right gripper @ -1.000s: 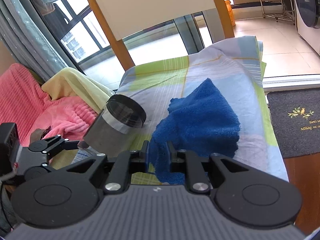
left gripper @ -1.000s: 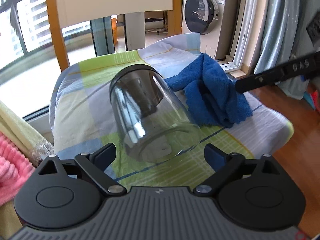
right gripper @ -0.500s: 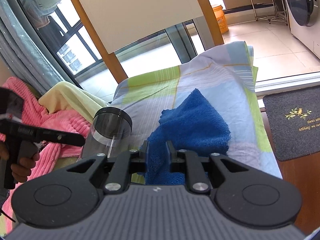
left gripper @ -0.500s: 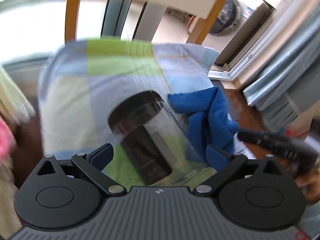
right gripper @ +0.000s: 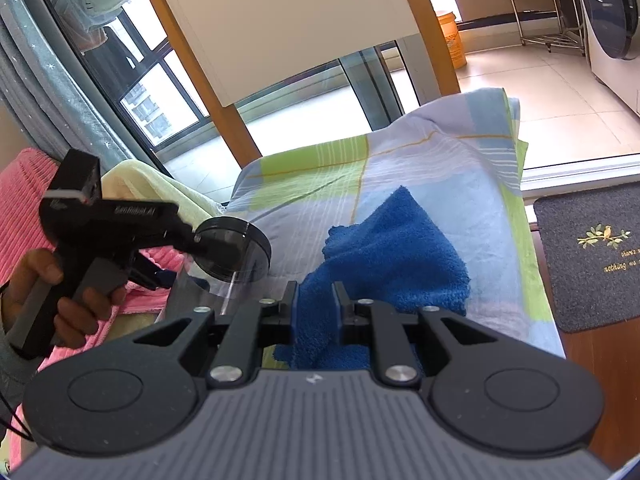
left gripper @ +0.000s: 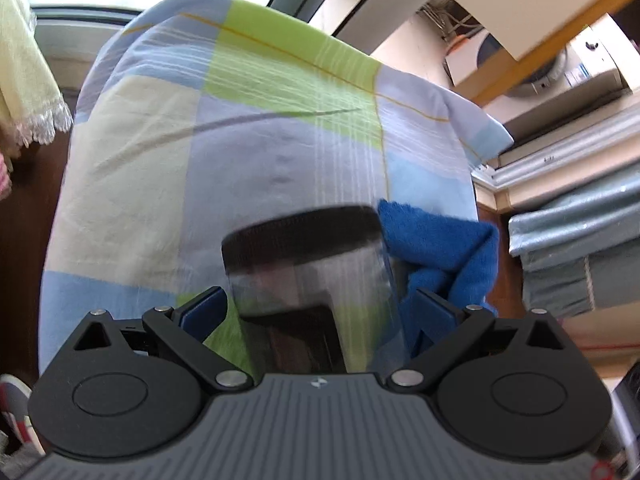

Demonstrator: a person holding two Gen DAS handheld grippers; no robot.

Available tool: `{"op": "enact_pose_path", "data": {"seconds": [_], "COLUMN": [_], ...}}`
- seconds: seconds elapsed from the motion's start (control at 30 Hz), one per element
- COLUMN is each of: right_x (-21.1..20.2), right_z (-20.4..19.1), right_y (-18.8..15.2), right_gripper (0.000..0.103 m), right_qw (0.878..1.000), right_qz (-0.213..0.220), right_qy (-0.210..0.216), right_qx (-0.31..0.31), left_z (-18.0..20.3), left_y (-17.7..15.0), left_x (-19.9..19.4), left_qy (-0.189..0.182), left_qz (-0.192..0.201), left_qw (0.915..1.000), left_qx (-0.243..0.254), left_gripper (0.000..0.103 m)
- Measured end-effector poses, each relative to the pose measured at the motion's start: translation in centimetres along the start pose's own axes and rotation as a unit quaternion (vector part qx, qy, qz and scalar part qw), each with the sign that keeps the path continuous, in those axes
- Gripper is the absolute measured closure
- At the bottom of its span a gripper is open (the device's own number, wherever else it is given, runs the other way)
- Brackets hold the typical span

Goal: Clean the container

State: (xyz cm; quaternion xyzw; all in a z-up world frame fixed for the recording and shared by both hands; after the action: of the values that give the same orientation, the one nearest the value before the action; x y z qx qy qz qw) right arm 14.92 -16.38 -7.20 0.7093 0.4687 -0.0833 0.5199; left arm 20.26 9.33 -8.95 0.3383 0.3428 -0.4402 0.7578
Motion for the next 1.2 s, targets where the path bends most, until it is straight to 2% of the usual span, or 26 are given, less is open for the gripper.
{"op": "enact_pose_path", "data": {"seconds": [0.03,0.13,0.23,0.33,0.43,0.5,0.53,0.67,0.73,0.87,0.97,1.1,1.2], "right_x": [0.0,0.0,-0.1,-0.1,0.0,0.1,0.1,0.1,0.0,0.0,0.0,0.2,0.3], "right_z": [0.2,0.6,0.9,1.0,0.9,0.9,0.9,0.7,0.8,1.0,0.9,0.7,0.5], "right_y": [-0.1,-0.3,-0.5,-0.5,-0.4,-0.3,-0.3,-0.4,-0.5,-0.6,-0.6,-0.8,-0.9], "right_gripper": [0.087,0.087,0.087,0.087,0.087,0.087,0.087,0.087,0.087,0.087,0.087,0.087,0.087], "right_qw": [1.0,1.0,1.0,1.0,1.0,1.0,1.0,1.0,1.0,1.0,1.0,1.0,1.0], "right_qz": [0.0,0.0,0.0,0.002,0.005,0.008,0.008,0.008,0.007,0.007,0.008,0.005,0.004], "right_qy": [-0.001,-0.004,-0.006,-0.007,-0.008,-0.008,-0.008,-0.009,-0.012,-0.015,-0.016,-0.017,-0.018], "right_qx": [0.002,0.011,0.016,0.013,0.013,0.014,0.014,0.012,0.011,0.015,0.017,0.012,0.009], "left_z": [-0.1,0.5,1.3,2.2,4.0,5.6,6.2,7.3,7.4,8.1,7.0,5.2,4.6], "left_y": [0.1,0.0,0.0,0.4,0.6,0.3,0.1,-1.1,-1.4,-1.6,-1.2,-0.8,-1.2], "left_x": [0.2,0.4,-0.1,-1.7,-3.3,-4.0,-4.0,-2.6,-2.5,-2.9,-3.1,-3.5,-3.7], "left_qy": [0.001,0.001,0.011,0.007,0.011,0.031,0.042,0.1,0.116,0.135,0.132,0.109,0.105], "left_qz": [-0.003,0.003,0.033,0.09,0.162,0.204,0.212,0.216,0.222,0.223,0.213,0.21,0.215], "left_qw": [1.0,0.9999,0.9982,0.9915,0.9765,0.9601,0.9531,0.9293,0.9185,0.9044,0.9059,0.9194,0.9205], "left_qx": [0.0,0.016,0.048,0.094,0.141,0.189,0.211,0.283,0.306,0.338,0.341,0.314,0.309], "left_gripper": [0.013,0.013,0.013,0.013,0.014,0.014,0.015,0.017,0.017,0.017,0.017,0.017,0.017]}}
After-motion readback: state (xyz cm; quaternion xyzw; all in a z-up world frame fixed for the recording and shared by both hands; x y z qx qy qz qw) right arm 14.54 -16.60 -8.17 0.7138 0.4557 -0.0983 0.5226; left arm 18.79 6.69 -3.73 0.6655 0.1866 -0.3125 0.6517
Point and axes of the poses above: each gripper's, at about its wrist camera, not at the fingertips, and x roughly the way its jaws point, z to its right, y to its top, the point moved 6 cm from there along x, roughly the way its jaws point, and after that the axes turned 2 degrees about -y, right-handed, at the moved point
